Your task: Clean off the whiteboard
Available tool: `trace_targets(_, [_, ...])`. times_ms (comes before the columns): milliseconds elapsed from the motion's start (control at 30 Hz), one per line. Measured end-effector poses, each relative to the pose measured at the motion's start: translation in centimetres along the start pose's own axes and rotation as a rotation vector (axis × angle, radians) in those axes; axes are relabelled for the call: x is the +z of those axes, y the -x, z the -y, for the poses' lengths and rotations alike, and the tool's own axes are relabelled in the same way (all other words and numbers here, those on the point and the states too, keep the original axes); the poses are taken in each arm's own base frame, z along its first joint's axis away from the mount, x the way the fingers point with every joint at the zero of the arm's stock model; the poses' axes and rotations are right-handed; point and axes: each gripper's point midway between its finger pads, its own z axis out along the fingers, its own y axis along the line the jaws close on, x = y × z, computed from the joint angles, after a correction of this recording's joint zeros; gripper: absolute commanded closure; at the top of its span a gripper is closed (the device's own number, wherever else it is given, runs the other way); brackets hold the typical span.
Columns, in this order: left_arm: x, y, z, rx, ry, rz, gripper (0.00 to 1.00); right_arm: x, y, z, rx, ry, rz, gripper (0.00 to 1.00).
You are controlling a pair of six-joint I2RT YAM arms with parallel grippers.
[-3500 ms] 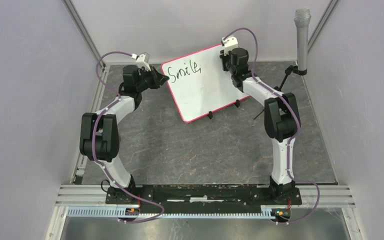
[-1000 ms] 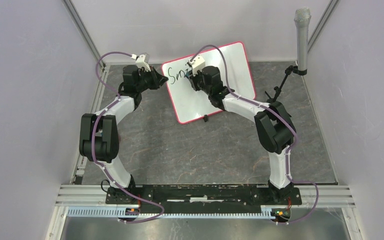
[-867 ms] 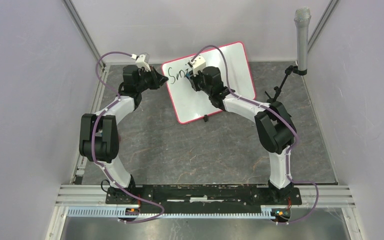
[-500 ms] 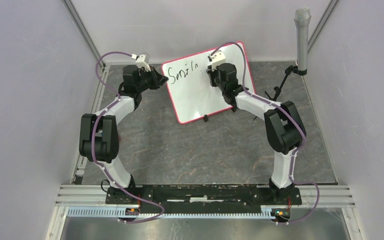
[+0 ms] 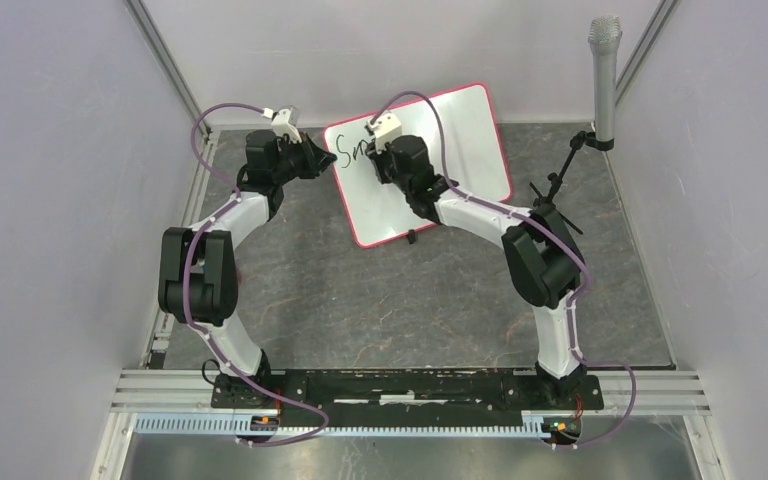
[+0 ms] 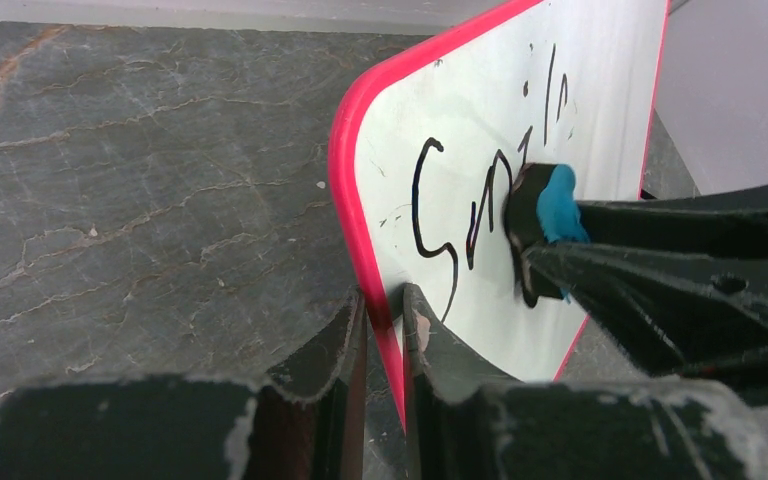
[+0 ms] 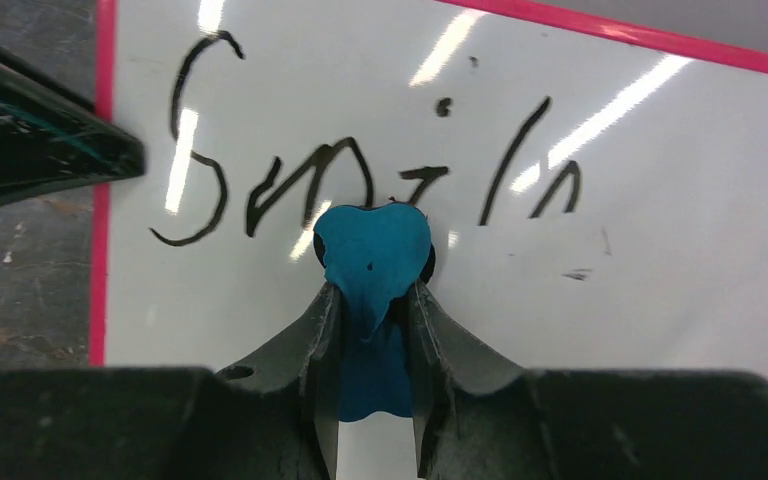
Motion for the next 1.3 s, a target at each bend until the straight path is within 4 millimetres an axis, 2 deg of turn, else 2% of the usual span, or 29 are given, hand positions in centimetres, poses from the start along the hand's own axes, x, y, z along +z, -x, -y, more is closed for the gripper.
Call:
trace_targets(100, [0.0, 0.0, 0.0, 0.0, 0.001, 0.0, 0.98, 0.5, 0.5, -1.9, -0.01, 0.034, 0.008, 1.0])
trace_targets(200, [0.0, 0.0, 0.0, 0.001, 0.0, 0.001, 0.98, 0.6, 0.9, -1.4, -0.01, 0.026, 0.007, 1.0])
trace_targets(333, [0.0, 0.1, 0.0, 0.001, 0.001, 0.002, 0.98, 0.9, 1.0, 1.0, -0.002, -0.017, 0.007, 1.0])
trace_targets(567, [0.0, 0.0, 0.1, 0.001, 0.002, 0.002, 0.98, 1.3, 1.0, 6.9, 0.046, -0.111, 0.013, 1.0])
trace_targets(700, [0.0, 0.0, 0.1, 0.001, 0.002, 0.002, 0.98, 1.4, 0.9, 7.8, 0.054, -0.122, 0.012, 1.0])
trace_targets(800, [0.0, 0.0, 0.0, 0.001, 0.003, 0.002, 0.98, 1.3, 1.2, 7.0, 0.046, -0.119, 0.005, 1.0])
trace_targets(900, [0.0, 0.0, 0.0, 0.001, 0.005, 0.002, 0.98, 1.8, 2.3, 5.2, 0.038, -0.096, 0.024, 1.0])
trace_targets(1067, [0.0, 0.0, 0.0, 0.001, 0.005, 0.002, 0.98, 2.2, 3.0, -0.5, 0.002, -0.005, 0.04, 1.0])
trace_targets(1167, [0.0, 0.0, 0.0, 0.001, 0.005, 0.002, 0.98, 2.2, 3.1, -2.9, -0.011, 0.039, 0.038, 1.0])
trace_targets(1300, [0.0, 0.1, 0.0, 0.001, 0.005, 0.003, 0.98, 2.4, 3.2, -2.9, -0.019, 0.036, 0.032, 1.0])
